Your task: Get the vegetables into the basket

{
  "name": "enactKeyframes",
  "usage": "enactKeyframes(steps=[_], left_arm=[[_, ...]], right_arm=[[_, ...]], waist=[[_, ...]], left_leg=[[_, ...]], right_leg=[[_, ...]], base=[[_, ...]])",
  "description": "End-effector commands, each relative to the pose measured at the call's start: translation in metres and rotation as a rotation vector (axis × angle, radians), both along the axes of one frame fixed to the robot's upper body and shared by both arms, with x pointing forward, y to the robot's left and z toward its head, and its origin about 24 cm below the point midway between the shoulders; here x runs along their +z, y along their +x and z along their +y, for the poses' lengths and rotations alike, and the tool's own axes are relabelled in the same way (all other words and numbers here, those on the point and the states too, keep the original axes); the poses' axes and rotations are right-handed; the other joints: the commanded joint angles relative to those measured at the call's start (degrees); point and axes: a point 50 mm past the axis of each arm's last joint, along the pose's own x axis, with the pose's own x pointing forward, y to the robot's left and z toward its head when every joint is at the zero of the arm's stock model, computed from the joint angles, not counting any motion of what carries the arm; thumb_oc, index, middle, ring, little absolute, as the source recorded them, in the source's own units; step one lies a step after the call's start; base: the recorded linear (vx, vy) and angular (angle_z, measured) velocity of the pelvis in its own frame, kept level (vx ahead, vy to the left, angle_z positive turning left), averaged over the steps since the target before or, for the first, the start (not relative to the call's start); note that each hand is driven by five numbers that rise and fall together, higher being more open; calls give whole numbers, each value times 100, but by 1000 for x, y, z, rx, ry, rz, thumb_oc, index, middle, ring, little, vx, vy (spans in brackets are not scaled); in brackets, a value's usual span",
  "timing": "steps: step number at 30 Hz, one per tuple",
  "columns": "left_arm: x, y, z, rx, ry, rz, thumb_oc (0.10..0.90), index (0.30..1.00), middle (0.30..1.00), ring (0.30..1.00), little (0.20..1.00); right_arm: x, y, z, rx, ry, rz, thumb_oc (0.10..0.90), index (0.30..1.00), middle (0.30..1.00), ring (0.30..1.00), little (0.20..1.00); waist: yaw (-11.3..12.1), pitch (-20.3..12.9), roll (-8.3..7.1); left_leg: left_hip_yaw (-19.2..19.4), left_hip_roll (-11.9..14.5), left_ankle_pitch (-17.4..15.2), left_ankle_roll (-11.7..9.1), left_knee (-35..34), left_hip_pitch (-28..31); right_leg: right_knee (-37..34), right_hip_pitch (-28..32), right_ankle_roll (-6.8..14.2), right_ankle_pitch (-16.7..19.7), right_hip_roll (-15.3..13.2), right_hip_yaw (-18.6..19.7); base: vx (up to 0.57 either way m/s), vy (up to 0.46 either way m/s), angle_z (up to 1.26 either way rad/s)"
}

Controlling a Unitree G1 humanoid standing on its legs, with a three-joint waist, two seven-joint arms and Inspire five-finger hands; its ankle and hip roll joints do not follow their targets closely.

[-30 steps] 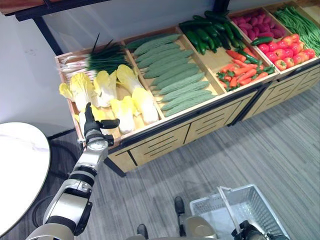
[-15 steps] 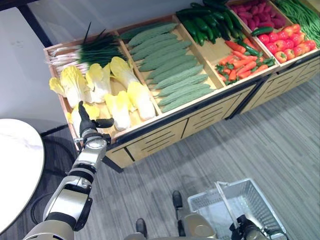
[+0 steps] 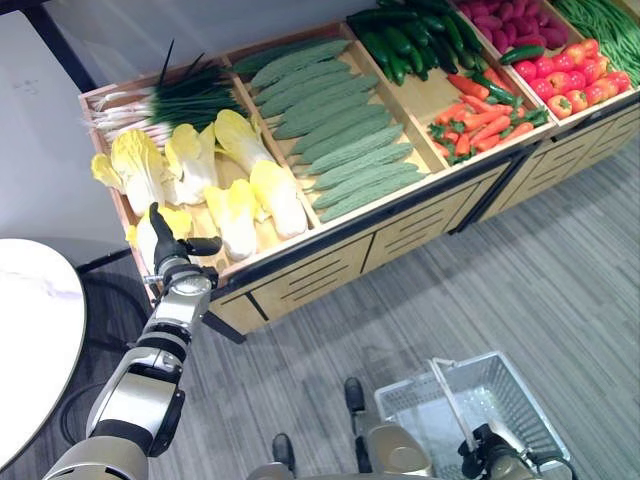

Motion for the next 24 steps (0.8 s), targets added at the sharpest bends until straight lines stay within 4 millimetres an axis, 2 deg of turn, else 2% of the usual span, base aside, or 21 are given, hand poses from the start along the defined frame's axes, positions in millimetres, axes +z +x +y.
enactKeyframes(steps=[1,14,20,24], left_arm=[[21,-1,37,131,52,-19,900,1000,1000,1000,1000],[-15,-33,64,216,40,132,900,1000,1000,1000,1000],[-26,-41,67,220,29,171,900,1000,1000,1000,1000],[-27,-39,64,201,32,183,900,1000,1000,1000,1000]], right_arm=[[1,-5,-5,55,-45,32,400,300,300,300,300],[-1,-9,-4,41,-25,60,400,300,300,300,300],[-2,-10,-2,49,-19,68,400,300,300,300,300],[-2,-9,-1,52,-17,64,400,300,300,300,300]], waist=[[100,-116,-106],[218,-265,-78],[233,-221,-132],[229,-159,-175]], left_leg=[[-61,29,12,-330,4,-65],[-150,3,-57,-314,4,171],[-159,17,-39,-323,4,151],[-148,30,-17,-331,4,107]], right_leg=[[40,966,552,-1166,-254,-107],[40,1248,520,-1279,-265,-217],[40,1230,514,-1272,-248,-239],[40,1182,523,-1245,-246,-238]], base=[[0,0,0],[16,0,3],[0,0,0],[0,0,0]])
